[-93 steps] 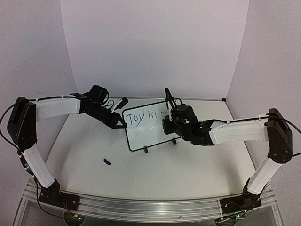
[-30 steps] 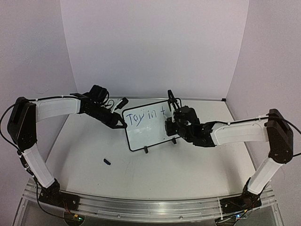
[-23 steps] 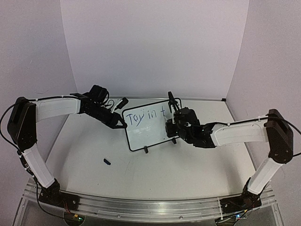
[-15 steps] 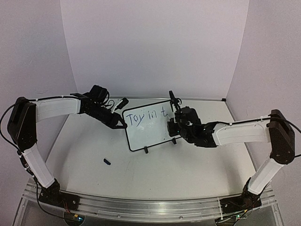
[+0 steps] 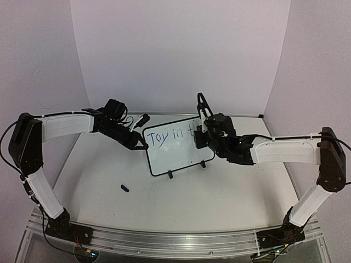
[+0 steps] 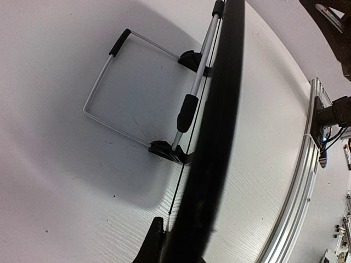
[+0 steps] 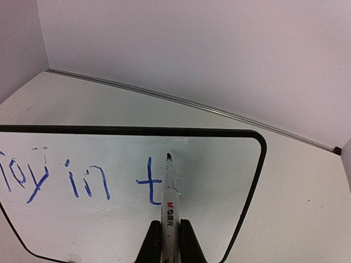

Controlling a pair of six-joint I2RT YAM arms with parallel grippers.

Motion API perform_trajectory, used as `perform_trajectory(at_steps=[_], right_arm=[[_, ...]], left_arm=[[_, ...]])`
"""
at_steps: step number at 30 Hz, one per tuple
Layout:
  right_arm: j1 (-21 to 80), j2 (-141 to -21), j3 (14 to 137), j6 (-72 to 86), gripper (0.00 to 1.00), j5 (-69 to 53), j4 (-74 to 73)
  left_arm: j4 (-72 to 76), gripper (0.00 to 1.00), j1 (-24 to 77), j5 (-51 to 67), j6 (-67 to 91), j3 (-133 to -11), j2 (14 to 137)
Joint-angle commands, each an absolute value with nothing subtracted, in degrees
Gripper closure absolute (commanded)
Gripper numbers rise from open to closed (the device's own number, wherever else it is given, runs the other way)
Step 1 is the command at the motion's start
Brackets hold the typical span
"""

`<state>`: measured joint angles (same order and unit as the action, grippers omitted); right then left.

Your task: Write a sentence on the whiteboard

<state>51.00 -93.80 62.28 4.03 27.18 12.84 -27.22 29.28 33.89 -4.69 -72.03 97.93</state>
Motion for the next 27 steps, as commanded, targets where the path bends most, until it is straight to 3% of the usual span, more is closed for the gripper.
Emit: perform_trajectory(at_steps=[1, 27], right_arm=[[50.16, -94.91, 64.87, 2.98, 1.0, 28.34, 14.15], [49.22, -95.65, 59.67, 8.09, 1.0, 25.02, 12.01]], left_arm=[[-28.66, 1.0, 29.46, 29.89, -5.36, -73.65, 99.18], [-28.78, 1.0, 29.44, 30.07, -5.32, -73.74, 98.96]])
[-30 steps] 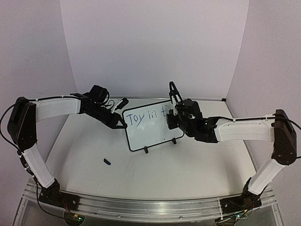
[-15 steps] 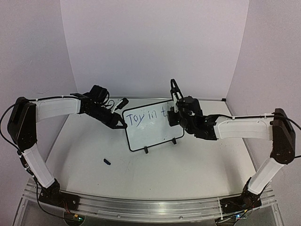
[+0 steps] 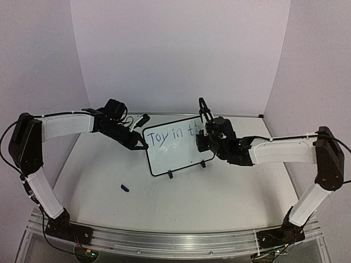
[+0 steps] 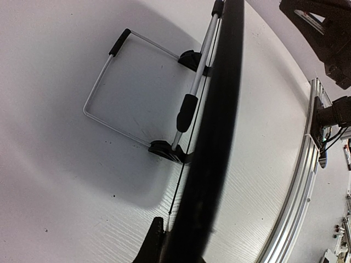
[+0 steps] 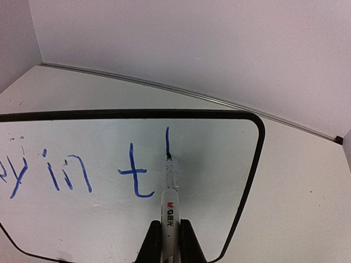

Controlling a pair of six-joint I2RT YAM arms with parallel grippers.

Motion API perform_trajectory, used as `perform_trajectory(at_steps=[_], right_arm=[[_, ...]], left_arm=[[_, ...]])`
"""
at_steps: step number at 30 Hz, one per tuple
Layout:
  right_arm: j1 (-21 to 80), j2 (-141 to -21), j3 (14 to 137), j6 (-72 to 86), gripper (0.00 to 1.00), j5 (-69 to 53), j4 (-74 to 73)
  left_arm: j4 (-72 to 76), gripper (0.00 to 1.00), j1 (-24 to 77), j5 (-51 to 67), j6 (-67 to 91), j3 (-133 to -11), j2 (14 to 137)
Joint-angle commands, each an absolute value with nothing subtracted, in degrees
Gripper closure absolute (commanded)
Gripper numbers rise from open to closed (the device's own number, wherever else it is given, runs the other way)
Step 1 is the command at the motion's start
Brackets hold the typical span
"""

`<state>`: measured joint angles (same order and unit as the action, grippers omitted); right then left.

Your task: Write a sentence on the whiteboard

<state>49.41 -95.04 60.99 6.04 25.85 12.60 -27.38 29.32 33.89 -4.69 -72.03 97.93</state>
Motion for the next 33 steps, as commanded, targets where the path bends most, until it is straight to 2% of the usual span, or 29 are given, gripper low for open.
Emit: perform_trajectory(at_steps=[1, 16, 33], right_arm=[[49.22, -95.63, 59.41, 8.4, 1.0, 24.91, 11.92], [49.19, -94.03, 57.22, 11.13, 1.0, 23.79, 11.25], [49.19, -94.58, 62.69, 5.21, 1.0, 26.78, 11.6]], left_arm=[[-28.75, 1.0, 29.45, 30.1, -5.32, -73.76, 98.96], [-28.69, 1.0, 29.44, 30.06, -5.27, -73.74, 99.14], [-28.85, 1.0, 29.44, 29.97, -5.3, -73.89, 99.16]])
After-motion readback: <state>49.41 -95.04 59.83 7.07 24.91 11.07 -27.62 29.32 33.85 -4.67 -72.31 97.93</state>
